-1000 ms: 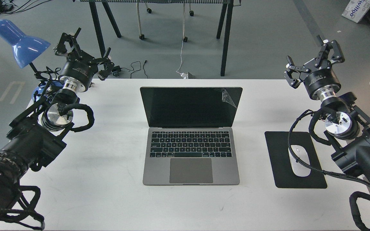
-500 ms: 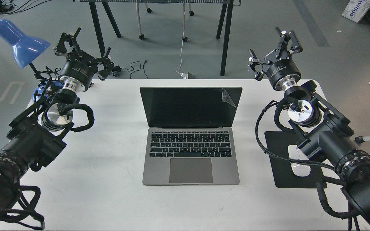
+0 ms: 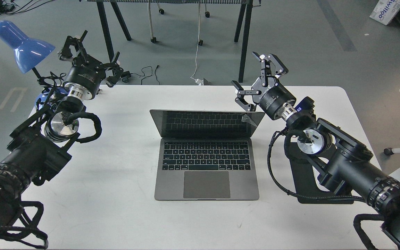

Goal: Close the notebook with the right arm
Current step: 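Push the laptop screen down toward the keyboard with the right gripper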

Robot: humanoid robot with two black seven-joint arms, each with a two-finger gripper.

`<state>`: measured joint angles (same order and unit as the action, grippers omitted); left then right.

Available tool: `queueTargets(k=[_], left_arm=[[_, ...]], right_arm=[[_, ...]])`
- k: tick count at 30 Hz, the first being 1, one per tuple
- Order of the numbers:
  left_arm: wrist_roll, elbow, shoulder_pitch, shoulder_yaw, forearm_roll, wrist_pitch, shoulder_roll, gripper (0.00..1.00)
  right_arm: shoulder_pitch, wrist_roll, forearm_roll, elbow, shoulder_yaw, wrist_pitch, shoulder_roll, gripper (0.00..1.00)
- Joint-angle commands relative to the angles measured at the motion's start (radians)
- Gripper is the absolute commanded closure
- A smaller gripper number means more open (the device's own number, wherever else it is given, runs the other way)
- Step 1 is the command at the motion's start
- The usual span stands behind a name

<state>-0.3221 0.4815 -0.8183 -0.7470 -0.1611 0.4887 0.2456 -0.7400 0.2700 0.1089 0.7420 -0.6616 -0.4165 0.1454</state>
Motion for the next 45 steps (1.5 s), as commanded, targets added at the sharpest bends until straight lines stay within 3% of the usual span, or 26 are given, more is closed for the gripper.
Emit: queueTargets(k=[1, 8, 20, 34, 45], left_arm=[[0.0, 0.002, -0.001, 0.0, 0.0, 0.0, 0.0, 0.0], [-0.002, 0.0, -0.001, 0.0, 0.0, 0.0, 0.0, 0.0], [0.0, 0.0, -0.001, 0.0, 0.0, 0.0, 0.0, 0.0], [0.0, 0.0, -0.001, 0.0, 0.0, 0.0, 0.0, 0.0], [-0.002, 0.002, -0.001, 0.0, 0.0, 0.0, 0.0, 0.0]], right_arm=[[0.04, 0.001, 0.001, 0.085, 0.037, 0.001, 0.043, 0.0], [0.068, 0.003, 0.012, 0.183, 0.2, -0.005, 0.14, 0.0], [0.102, 0.008, 0.103, 0.177, 0.451, 0.008, 0.146, 0.0], [0.134, 0.0, 0.199, 0.16, 0.461, 0.1, 0.138, 0.0], [0.123, 0.017, 0.192, 0.18, 0.363, 0.093, 0.145, 0.0]])
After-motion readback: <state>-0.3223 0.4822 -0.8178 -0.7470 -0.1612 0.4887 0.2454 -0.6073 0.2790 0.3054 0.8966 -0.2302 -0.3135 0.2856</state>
